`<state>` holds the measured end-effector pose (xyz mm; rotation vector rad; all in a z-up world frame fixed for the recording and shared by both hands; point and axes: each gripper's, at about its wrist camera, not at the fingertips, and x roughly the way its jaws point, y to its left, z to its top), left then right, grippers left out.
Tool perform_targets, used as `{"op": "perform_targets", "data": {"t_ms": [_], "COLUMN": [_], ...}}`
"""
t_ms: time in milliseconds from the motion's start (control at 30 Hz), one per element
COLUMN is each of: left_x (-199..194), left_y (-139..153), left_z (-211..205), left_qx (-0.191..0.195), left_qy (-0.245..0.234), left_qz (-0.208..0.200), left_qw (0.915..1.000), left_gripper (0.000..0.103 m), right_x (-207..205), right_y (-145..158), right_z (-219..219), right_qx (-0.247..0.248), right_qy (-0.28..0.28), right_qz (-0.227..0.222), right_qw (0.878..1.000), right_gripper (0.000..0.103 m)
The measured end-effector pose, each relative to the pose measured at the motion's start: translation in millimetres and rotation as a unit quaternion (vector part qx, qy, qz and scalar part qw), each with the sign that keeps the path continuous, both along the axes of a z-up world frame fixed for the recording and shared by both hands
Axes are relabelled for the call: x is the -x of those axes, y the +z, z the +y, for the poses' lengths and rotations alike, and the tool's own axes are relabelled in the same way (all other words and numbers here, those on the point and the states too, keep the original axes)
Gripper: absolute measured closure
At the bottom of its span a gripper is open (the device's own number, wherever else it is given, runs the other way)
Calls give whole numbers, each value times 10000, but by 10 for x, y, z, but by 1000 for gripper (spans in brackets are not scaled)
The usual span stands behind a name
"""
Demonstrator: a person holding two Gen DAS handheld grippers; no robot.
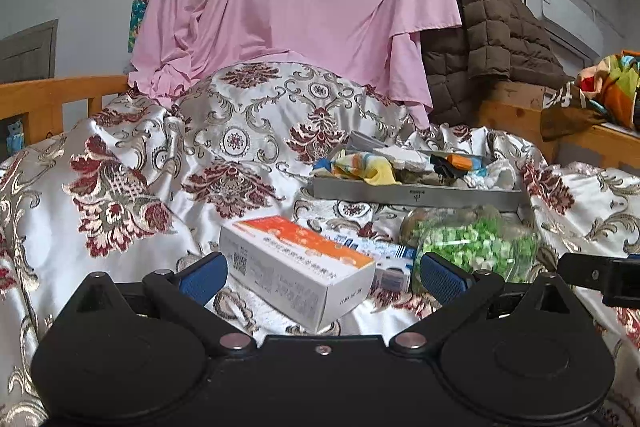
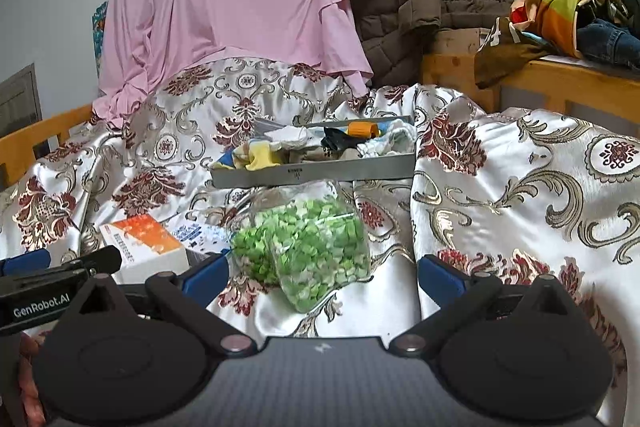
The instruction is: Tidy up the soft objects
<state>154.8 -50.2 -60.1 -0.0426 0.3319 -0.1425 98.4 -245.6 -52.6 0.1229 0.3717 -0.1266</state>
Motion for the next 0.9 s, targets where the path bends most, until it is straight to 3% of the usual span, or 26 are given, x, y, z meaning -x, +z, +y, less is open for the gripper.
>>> {"op": "perform_targets", "data": {"t_ms": [267,600,900], "left_x": [61,211,326], "left_y": [-40,114,184], "left_z": [44,60,85], "left_qx": [-15,19,-69], "left_qy": [-62,-241,-394], "left_qz": [41,-262,-283], "left_qw": [10000,9994,9988], "left_gripper": [1,1,1], "right_x": [70,187,296], "right_y": [-2,25,23], "right_z": [35,46,87], "right_qx": [128,171,92], "right_qy": [-142,-286,-394], "right_qz": [-85,-202,-192], "right_qw": [9998,9992,9990], "right_gripper": [0,0,0]}}
